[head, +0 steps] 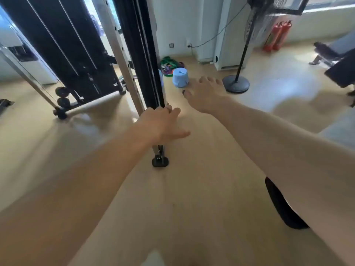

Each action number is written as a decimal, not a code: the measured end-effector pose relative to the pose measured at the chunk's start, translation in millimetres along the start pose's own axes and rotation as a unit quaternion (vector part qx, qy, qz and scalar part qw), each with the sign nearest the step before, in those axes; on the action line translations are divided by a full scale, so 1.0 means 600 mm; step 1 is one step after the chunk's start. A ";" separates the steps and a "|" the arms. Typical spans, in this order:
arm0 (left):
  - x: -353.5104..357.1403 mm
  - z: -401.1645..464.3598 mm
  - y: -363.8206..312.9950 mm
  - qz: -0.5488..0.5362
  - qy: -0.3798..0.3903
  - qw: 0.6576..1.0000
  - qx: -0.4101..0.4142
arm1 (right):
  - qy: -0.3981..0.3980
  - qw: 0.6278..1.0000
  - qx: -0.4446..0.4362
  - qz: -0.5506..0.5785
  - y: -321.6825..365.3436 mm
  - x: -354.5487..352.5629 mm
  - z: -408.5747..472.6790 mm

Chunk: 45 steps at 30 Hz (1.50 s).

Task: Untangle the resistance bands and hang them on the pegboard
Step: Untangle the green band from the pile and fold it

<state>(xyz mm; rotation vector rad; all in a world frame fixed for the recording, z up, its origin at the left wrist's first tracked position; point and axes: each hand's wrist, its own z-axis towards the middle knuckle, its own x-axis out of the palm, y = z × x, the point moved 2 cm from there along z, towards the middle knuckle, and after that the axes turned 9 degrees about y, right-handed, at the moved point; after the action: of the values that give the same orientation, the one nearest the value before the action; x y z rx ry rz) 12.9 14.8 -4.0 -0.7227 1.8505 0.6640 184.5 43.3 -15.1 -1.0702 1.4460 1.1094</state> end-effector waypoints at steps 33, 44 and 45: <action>-0.248 1.080 -0.014 0.019 0.056 0.998 0.011 | 0.074 0.991 0.064 0.091 -0.612 -0.023 0.858; -0.372 1.470 0.076 -0.036 0.047 0.997 -0.057 | 0.100 0.993 -0.004 0.068 -0.736 -0.072 1.299; -0.378 1.513 0.092 -0.039 0.046 0.996 -0.060 | 0.104 0.993 -0.009 0.059 -0.741 -0.074 1.345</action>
<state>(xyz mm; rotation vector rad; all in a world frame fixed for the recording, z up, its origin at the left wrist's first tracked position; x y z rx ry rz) 590.8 745.7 -103.8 -0.9136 1.8671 0.7062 771.4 750.2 -100.2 -1.1512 1.6849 1.1222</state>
